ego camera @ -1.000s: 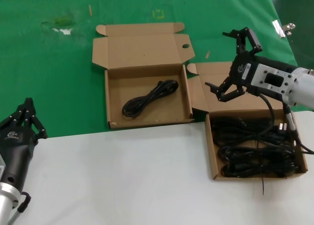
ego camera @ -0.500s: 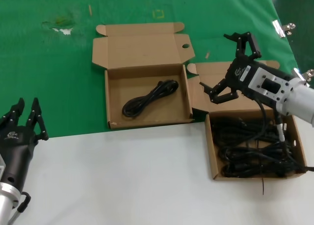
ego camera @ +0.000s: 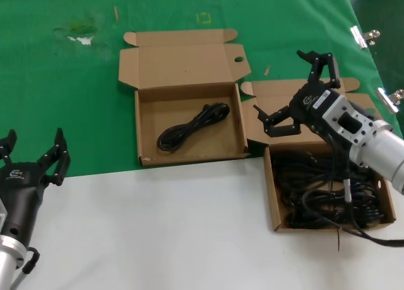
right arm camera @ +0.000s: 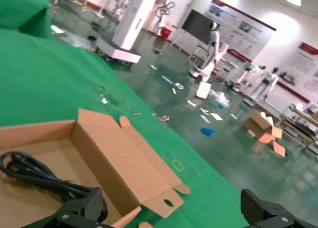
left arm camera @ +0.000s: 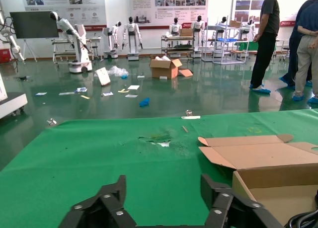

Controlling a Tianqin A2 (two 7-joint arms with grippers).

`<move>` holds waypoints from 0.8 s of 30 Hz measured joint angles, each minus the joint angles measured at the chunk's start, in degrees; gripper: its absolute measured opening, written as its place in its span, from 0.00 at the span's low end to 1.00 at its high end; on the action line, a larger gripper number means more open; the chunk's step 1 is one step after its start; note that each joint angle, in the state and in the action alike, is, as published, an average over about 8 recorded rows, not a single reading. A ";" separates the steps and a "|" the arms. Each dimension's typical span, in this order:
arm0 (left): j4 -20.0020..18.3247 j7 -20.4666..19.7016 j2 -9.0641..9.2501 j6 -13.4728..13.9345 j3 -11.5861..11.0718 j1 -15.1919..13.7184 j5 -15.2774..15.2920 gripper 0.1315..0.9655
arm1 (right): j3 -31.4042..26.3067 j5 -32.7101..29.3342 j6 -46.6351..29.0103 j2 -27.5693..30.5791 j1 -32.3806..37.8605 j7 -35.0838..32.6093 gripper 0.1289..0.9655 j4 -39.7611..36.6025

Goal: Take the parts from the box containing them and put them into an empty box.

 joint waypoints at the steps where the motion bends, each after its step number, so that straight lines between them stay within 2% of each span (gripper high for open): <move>1: 0.00 0.00 0.00 0.00 0.00 0.00 0.00 0.38 | 0.20 0.22 0.50 -0.19 -0.52 0.30 1.00 0.33; 2: 0.00 0.00 0.00 0.00 0.00 0.00 0.00 0.38 | 0.41 0.44 1.01 -0.38 -1.03 0.60 1.00 0.67; 10: 0.00 0.02 0.00 0.00 0.00 0.00 0.00 0.64 | 2.01 2.16 4.99 -1.89 -5.11 2.96 1.00 3.30; 11: 0.00 0.02 0.00 0.00 0.00 0.00 0.00 0.64 | 2.21 2.37 5.48 -2.08 -5.60 3.25 1.00 3.62; 19: 0.00 0.01 0.00 0.00 0.00 0.00 0.00 0.84 | 3.81 4.10 9.47 -3.59 -9.68 5.61 1.00 6.26; 24: 0.00 0.01 0.00 0.00 0.00 0.00 0.00 0.86 | 4.82 5.18 11.95 -4.53 -12.22 7.09 1.00 7.90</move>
